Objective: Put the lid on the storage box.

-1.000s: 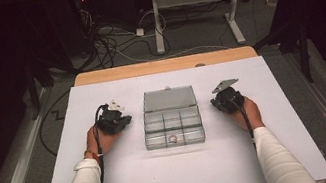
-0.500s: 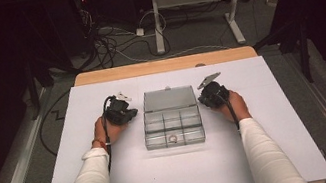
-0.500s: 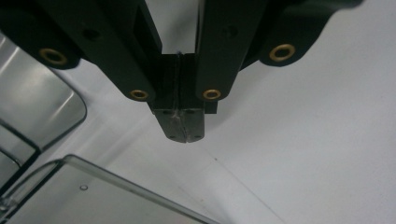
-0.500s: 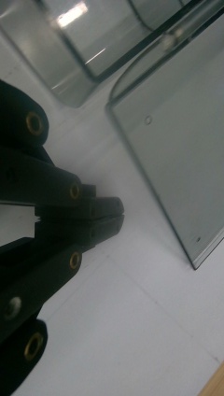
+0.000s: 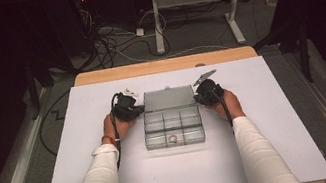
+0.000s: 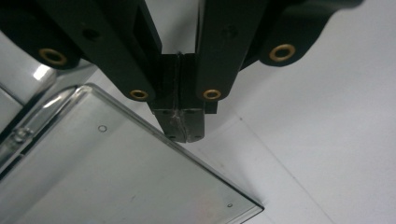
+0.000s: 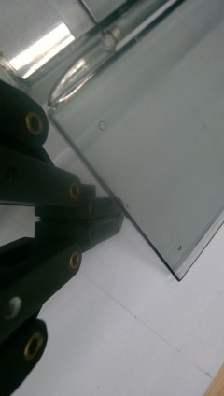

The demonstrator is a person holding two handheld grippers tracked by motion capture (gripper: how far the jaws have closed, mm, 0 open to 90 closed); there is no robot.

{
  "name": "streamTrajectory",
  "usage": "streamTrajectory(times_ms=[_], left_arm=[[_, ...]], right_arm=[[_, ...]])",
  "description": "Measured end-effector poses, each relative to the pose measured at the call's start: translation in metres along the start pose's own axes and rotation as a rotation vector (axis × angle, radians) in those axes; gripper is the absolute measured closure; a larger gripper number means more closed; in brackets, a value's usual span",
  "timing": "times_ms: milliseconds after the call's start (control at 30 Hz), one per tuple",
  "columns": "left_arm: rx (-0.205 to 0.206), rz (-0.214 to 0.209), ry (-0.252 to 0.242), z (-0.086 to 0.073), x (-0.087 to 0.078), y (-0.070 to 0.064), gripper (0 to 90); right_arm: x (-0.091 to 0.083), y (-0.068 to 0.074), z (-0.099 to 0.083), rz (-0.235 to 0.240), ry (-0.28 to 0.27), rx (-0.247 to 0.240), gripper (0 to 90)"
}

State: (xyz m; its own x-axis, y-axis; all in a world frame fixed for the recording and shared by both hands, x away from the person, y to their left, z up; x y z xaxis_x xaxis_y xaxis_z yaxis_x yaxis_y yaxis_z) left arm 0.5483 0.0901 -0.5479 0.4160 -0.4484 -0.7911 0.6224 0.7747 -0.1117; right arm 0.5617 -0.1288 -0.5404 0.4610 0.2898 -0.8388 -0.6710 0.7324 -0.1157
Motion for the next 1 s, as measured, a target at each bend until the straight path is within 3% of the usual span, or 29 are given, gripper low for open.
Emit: streamTrajectory(times_ms=[133, 267, 367, 567, 867, 1000], left_arm=[[0.008, 0.006, 0.015, 0.001, 0.001, 0.000, 87.7], [-0.020, -0.007, -0.011, 0.004, 0.003, -0.003, 87.8], [0.006, 0.012, 0.000, 0.004, 0.003, -0.002, 87.8], [-0.007, 0.045, -0.070, 0.016, -0.004, 0.001, 87.8], [0.114, 0.124, -0.106, 0.037, -0.035, 0.005, 87.8], [0.138, 0.153, -0.102, 0.040, -0.041, 0.006, 87.7]], right_arm=[[0.001, 0.000, 0.001, -0.004, -0.016, 0.015, 90.0], [-0.001, -0.001, 0.005, -0.017, -0.040, 0.023, 90.0], [-0.003, -0.001, 0.006, -0.026, -0.043, 0.015, 90.0], [-0.007, -0.003, 0.012, -0.062, -0.073, 0.015, 90.0], [-0.031, -0.005, 0.032, -0.120, -0.147, -0.014, 90.0], [-0.037, -0.004, 0.035, -0.145, -0.146, -0.026, 90.0]])
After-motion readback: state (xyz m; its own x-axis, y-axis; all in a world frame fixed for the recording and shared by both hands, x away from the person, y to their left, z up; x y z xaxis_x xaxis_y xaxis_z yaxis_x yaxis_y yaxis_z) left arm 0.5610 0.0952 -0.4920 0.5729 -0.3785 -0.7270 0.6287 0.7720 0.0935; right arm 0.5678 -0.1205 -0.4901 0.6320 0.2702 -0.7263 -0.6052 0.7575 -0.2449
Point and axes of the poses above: each handheld gripper's, and its own axes: x roughly forward along the jaws, z roughly out of its top, y roughly to its left, the point moved 10 cm from there along x, roughly forward along the jaws, and after that the axes turned 7 degrees about y, right-handed, at the moved point
